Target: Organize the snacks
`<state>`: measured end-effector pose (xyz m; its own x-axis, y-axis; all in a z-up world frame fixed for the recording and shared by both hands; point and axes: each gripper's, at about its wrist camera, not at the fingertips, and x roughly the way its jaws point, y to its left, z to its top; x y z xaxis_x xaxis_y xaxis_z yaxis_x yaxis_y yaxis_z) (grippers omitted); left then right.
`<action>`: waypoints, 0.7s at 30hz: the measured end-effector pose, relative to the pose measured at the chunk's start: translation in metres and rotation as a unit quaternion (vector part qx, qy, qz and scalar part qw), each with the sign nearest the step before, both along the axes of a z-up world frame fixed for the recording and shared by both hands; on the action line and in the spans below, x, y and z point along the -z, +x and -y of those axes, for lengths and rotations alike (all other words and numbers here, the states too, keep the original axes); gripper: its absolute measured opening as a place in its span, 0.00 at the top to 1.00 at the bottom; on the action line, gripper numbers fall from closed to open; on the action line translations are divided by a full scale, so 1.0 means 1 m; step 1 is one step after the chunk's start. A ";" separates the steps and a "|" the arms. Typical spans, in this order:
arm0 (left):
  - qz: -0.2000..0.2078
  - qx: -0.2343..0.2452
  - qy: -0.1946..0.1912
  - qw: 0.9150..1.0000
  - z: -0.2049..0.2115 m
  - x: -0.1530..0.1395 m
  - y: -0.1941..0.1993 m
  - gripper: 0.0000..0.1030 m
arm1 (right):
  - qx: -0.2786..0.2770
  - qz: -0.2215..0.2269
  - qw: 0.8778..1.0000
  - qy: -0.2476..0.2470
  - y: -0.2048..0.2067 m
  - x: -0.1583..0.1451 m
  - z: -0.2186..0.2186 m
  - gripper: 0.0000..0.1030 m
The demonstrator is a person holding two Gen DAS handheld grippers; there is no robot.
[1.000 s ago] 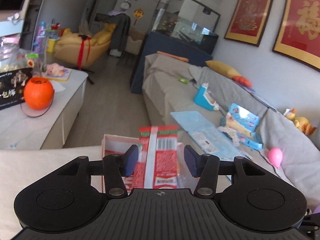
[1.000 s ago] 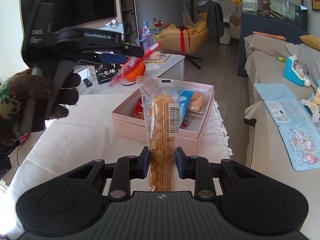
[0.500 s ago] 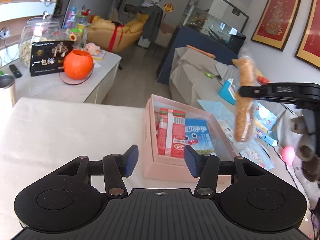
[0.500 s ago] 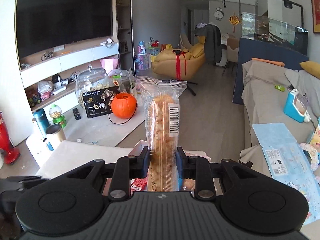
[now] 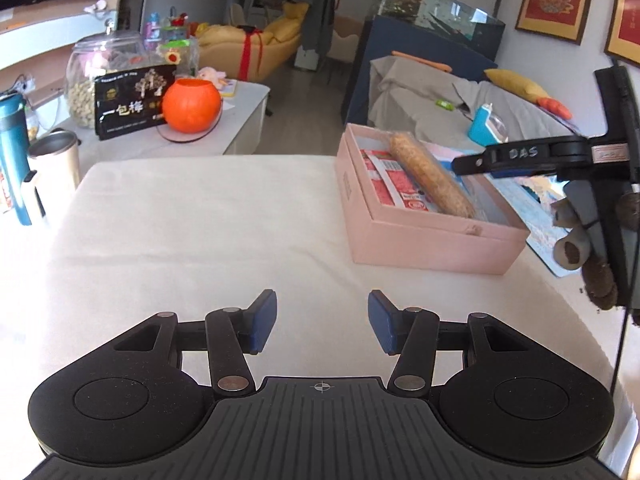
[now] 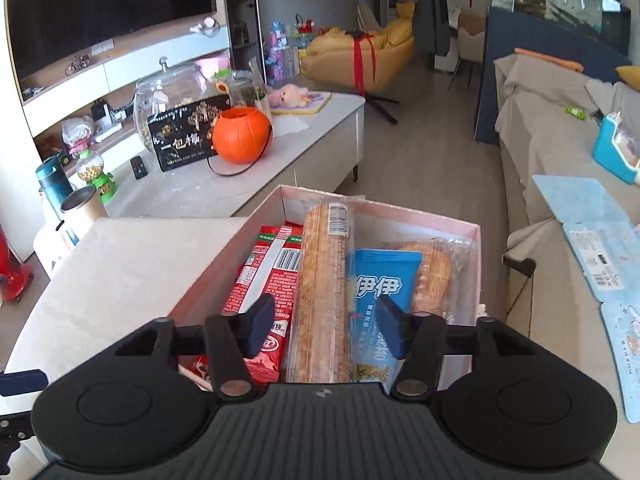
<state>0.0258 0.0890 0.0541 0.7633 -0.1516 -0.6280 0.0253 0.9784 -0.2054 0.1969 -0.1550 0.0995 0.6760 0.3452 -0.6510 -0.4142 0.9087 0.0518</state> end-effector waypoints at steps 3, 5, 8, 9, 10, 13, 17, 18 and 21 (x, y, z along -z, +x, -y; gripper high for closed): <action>-0.004 0.009 0.019 1.000 0.019 0.013 -0.011 0.46 | 0.020 0.041 0.999 -0.005 -0.041 -0.010 0.018 0.28; 0.002 0.004 0.034 0.999 0.030 0.021 -0.017 0.46 | 0.028 0.039 0.999 -0.012 -0.071 -0.006 0.025 0.24; -0.002 -0.010 0.049 0.999 0.045 0.036 -0.022 0.46 | 0.042 0.009 0.999 -0.013 -0.107 0.017 0.029 0.24; -0.009 -0.012 0.041 0.999 0.047 0.041 -0.022 0.45 | 0.043 -0.007 0.999 -0.006 -0.119 0.030 0.029 0.24; 0.003 -0.018 0.045 0.999 0.051 0.044 -0.025 0.44 | 0.046 -0.019 0.999 -0.003 -0.128 0.041 0.028 0.24; 0.010 -0.023 0.088 0.996 0.066 0.047 -0.028 0.43 | 0.051 -0.037 0.998 -0.014 -0.147 0.071 0.021 0.24; 0.012 -0.034 0.095 0.995 0.073 0.047 -0.028 0.42 | 0.070 -0.016 0.997 -0.030 -0.159 0.088 0.017 0.17; 0.012 -0.036 0.091 0.995 0.073 0.047 -0.029 0.41 | 0.076 -0.016 0.996 -0.034 -0.159 0.089 0.017 0.12; 0.014 -0.040 0.097 0.994 0.077 0.047 -0.030 0.39 | 0.104 -0.032 0.994 -0.030 -0.149 0.092 0.022 0.00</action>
<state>-0.0037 0.0122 0.0071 0.7853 0.0319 -0.6183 -0.0504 0.9986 -0.0126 0.0476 -0.1768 0.0070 0.6850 0.1608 -0.7106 -0.2143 0.9767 0.0144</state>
